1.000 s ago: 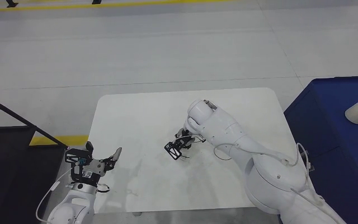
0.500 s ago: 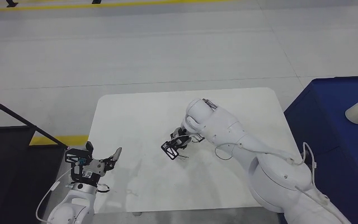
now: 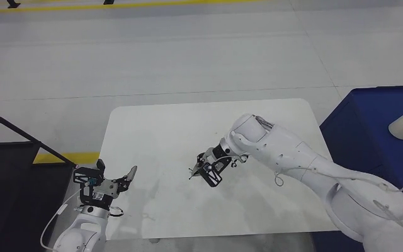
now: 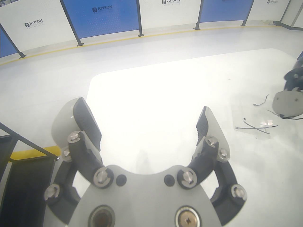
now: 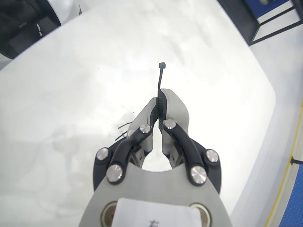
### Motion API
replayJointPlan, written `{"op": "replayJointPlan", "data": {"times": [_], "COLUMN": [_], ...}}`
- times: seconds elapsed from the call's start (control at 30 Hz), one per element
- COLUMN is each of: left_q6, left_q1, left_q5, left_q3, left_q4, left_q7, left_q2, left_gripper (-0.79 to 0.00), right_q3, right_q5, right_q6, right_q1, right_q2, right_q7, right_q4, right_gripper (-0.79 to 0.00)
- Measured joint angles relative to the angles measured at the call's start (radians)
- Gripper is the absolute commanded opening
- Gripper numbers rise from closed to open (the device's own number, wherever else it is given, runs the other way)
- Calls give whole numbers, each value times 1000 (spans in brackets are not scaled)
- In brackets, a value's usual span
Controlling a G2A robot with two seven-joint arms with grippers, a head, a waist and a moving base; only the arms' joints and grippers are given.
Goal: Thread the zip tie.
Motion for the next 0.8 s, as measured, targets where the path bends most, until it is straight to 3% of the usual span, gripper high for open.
{"op": "replayJointPlan", "data": {"times": [0.07,0.13,0.53,0.67,0.8], "left_q6": [0,0,0,0,0], "left_q1": [0,0,0,0,0], "left_q5": [0,0,0,0,0], "left_q3": [0,0,0,0,0], "left_q4": [0,0,0,0,0], "left_q7": [0,0,0,0,0], "left_q2": [0,0,0,0,0], "left_gripper": [0,0,0,0,0], "right_q3": [0,0,2,3,0], "right_q5": [21,25,40,233,544], "right_q6": [36,51,46,23,-79], "right_q1": [-13,-19,-33,-61,-59], "right_q2": [74,116,106,120,179], "right_q7": [-37,-51,-34,-23,79], "right_q4": [-88,-133,-138,-190,-282], "right_gripper": [-785,-785,-785,-785,-785]}}
